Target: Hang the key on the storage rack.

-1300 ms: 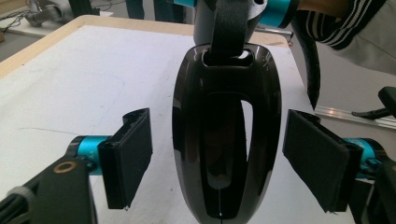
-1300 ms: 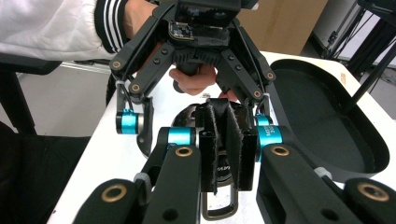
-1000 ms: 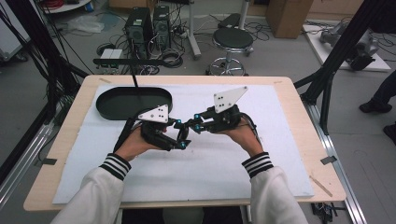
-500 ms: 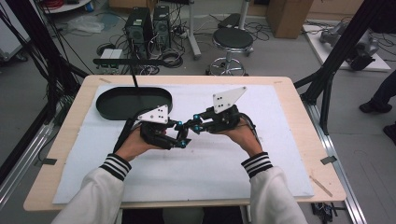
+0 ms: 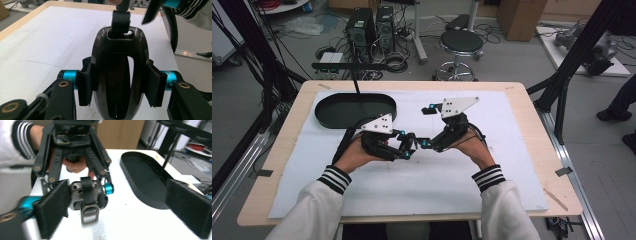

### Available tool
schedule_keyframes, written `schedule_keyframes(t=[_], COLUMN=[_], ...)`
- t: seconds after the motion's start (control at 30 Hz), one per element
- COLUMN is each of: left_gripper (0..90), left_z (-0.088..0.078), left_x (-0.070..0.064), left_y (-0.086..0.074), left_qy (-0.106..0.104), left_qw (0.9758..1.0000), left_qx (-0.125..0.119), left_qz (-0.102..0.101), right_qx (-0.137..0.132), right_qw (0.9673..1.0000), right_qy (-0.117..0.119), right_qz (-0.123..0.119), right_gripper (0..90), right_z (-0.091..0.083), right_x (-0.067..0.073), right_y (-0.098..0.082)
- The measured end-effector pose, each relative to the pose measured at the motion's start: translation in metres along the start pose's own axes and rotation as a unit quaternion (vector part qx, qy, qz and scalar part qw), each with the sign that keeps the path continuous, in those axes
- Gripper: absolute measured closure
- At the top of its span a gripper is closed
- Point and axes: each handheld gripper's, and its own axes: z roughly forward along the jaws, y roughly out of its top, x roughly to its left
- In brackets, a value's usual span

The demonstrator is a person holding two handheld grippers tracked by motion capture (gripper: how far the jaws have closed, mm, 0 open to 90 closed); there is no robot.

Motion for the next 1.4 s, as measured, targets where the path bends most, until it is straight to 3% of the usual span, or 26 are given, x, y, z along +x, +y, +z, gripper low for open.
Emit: schedule_keyframes(t=[0.3, 0.4, 0.53, 0.67, 0.8, 1.03, 1.23, 1.4], left_gripper=[48.7, 48.6, 48.7, 48.7, 48.7, 48.7, 48.7, 48.7], left_z=[-0.01, -0.018, -0.036, -0.056, -0.075, -0.099, -0.113, -0.123], left_x=[0.006, 0.009, 0.017, 0.029, 0.042, 0.062, 0.075, 0.084], left_y=[-0.001, 0.001, 0.004, 0.007, 0.008, 0.01, 0.008, 0.006], left_qy=[0.022, 0.046, 0.079, 0.113, 0.135, 0.176, 0.211, 0.228], left_qw=[0.9996, 0.9987, 0.9963, 0.9924, 0.9886, 0.9808, 0.9719, 0.9668], left_qx=[-0.003, 0.011, 0.01, 0.009, 0.021, 0.035, 0.049, 0.058], left_qz=[-0.02, -0.021, -0.031, -0.047, -0.063, -0.077, -0.091, -0.099], right_qx=[-0.027, -0.037, -0.048, -0.056, -0.074, -0.08, -0.078, -0.083], right_qw=[0.998, 0.996, 0.9917, 0.9864, 0.9783, 0.9683, 0.9646, 0.959], right_qy=[-0.046, -0.067, -0.108, -0.144, -0.18, -0.218, -0.236, -0.255], right_qz=[0.032, 0.046, 0.052, 0.056, 0.072, 0.093, 0.089, 0.093], right_gripper=[0.3, 0.3, 0.3, 0.3, 0.3, 0.3, 0.3, 0.3], right_z=[-0.026, -0.04, -0.056, -0.07, -0.082, -0.097, -0.103, -0.11], right_x=[0.001, 0.004, 0.01, 0.016, 0.021, 0.029, 0.034, 0.039], right_y=[-0.013, -0.019, -0.031, -0.047, -0.063, -0.092, -0.11, -0.122])
